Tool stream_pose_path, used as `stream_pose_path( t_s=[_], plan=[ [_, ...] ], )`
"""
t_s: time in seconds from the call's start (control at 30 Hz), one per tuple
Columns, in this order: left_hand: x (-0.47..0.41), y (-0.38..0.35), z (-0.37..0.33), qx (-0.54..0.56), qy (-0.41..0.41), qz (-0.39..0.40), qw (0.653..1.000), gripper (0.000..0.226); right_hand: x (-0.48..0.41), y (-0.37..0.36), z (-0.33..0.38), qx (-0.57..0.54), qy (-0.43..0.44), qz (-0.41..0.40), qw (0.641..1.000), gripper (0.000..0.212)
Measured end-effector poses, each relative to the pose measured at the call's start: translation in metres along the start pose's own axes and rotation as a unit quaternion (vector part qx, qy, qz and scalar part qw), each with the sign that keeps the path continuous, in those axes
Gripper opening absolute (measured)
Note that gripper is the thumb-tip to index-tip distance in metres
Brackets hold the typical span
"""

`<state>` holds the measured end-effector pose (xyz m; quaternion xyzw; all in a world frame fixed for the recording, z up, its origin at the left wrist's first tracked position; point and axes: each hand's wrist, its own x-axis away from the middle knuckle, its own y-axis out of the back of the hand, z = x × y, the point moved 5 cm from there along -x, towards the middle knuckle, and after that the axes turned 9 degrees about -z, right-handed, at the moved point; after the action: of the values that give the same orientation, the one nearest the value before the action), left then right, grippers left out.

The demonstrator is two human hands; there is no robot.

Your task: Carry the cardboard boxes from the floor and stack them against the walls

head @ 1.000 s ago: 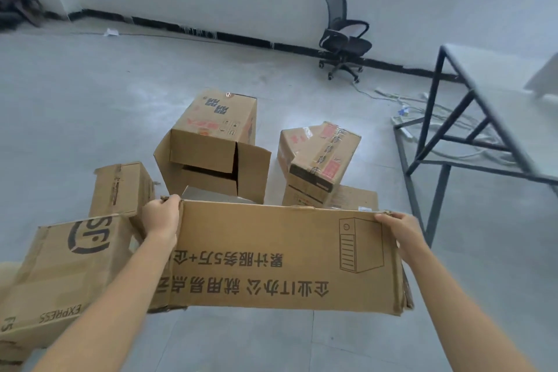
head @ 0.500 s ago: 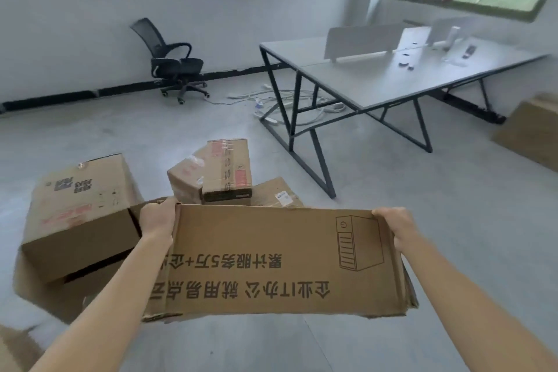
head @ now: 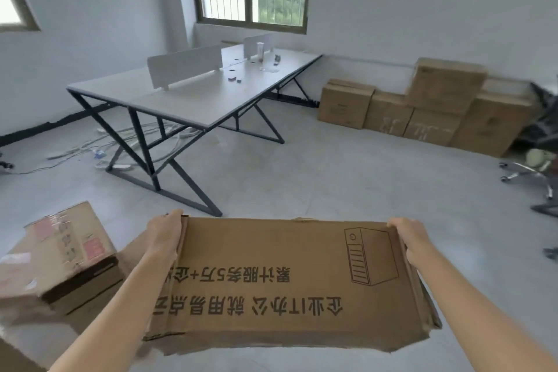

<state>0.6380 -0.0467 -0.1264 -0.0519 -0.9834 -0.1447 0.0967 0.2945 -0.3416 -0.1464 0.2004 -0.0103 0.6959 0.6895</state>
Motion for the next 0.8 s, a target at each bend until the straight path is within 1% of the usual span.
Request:
stream_pose_path(
  t_s=[0.1,0.17,0.27,0.37,0.47,0.5,0.6,0.7,0.77,0.8],
  plan=[
    [0.017,-0.051,-0.022,-0.006,-0.012,0.037,0.999,0.034,-0.023,0.047,0.000,-0.016,-0.012,-0.039,0.999,0.007],
    [0.028,-0.081,-0.033,-0.005,-0.029,0.052,0.998,0.031,-0.039,0.074,0.001,-0.030,-0.011,-0.061,0.998,0.003],
    [0.043,-0.122,-0.035,0.004,-0.032,0.075,0.997,0.031,-0.064,0.106,-0.002,-0.043,-0.013,-0.086,0.995,0.017],
    [0.059,-0.157,-0.029,0.011,-0.041,0.081,0.996,0.035,-0.084,0.131,-0.009,-0.047,-0.017,-0.101,0.994,0.021],
    [0.067,-0.197,-0.036,-0.010,-0.051,0.098,0.994,0.030,-0.106,0.153,-0.013,-0.055,-0.030,-0.121,0.991,0.026],
    [0.069,-0.211,-0.041,-0.014,-0.050,0.109,0.993,0.029,-0.113,0.160,-0.011,-0.051,-0.032,-0.128,0.990,0.024],
    [0.068,-0.257,-0.059,-0.019,-0.058,0.133,0.989,0.027,-0.145,0.172,-0.003,-0.060,-0.033,-0.144,0.987,0.006],
    [0.063,-0.306,-0.076,-0.024,-0.058,0.154,0.986,0.029,-0.176,0.178,0.010,-0.063,-0.033,-0.164,0.984,0.014],
    [0.057,-0.338,-0.084,-0.027,-0.054,0.162,0.985,0.032,-0.198,0.180,0.019,-0.055,-0.036,-0.176,0.982,0.012],
    [0.054,-0.354,-0.089,-0.025,-0.054,0.165,0.984,0.033,-0.211,0.180,0.024,-0.053,-0.035,-0.176,0.982,0.008]
  ],
)
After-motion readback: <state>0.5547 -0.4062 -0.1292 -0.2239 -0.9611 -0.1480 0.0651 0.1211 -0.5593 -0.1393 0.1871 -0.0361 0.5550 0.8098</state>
